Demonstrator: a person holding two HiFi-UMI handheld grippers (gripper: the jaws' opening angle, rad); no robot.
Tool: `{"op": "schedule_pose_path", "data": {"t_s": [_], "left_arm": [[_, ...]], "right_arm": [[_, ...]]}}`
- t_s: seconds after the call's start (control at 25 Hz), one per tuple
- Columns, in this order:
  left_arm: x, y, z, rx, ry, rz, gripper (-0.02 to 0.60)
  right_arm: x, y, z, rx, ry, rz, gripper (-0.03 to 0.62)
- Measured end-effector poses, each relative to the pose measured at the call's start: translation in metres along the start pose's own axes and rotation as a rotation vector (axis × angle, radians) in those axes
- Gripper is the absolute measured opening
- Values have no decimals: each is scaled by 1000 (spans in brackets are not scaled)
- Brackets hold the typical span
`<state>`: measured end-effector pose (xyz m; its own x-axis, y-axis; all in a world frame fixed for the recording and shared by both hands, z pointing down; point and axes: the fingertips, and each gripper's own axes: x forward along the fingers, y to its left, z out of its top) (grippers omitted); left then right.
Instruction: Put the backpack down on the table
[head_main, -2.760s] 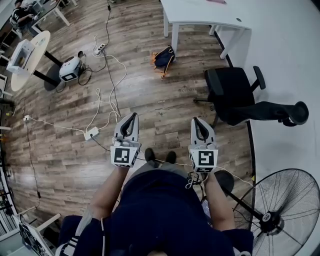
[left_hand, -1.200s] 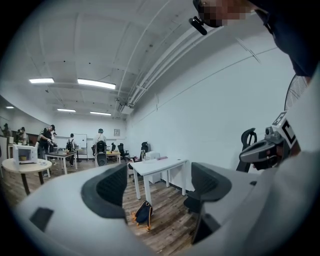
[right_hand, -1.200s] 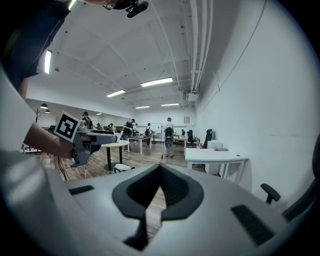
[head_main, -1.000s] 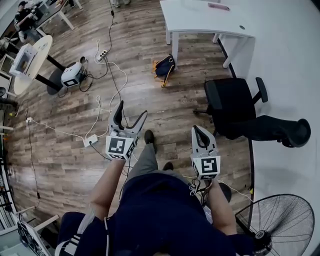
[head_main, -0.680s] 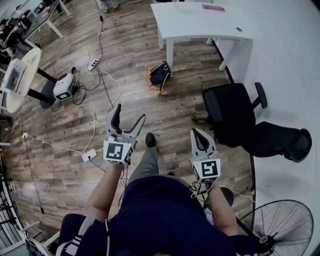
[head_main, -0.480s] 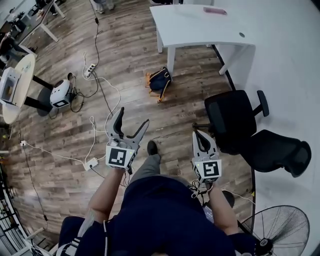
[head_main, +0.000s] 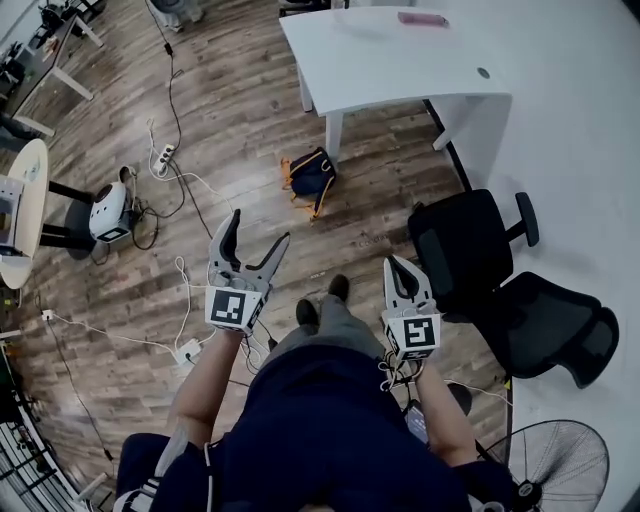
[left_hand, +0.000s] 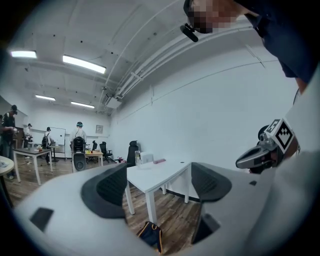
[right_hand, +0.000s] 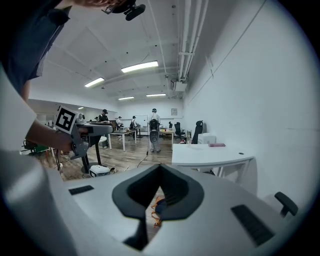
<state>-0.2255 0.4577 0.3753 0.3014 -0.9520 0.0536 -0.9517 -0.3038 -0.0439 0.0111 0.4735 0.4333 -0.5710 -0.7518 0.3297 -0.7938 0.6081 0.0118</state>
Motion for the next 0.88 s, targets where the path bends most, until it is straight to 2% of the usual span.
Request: {"op": "schedule_pose_path", "data": {"t_s": [0.16, 0.4, 0.6, 0.88], "left_arm": [[39, 20, -11, 25, 28, 10, 394], [95, 49, -31, 15, 55, 8, 394], [142, 71, -62, 32, 89, -90, 394], [206, 100, -120, 18, 154, -257, 394]], "right_arm": [[38, -22, -3, 5, 7, 25, -2], [92, -45, -4, -22, 32, 53, -2], [140, -57, 0, -10, 53, 24, -2], [202, -64, -4, 37, 92, -79, -2]]}}
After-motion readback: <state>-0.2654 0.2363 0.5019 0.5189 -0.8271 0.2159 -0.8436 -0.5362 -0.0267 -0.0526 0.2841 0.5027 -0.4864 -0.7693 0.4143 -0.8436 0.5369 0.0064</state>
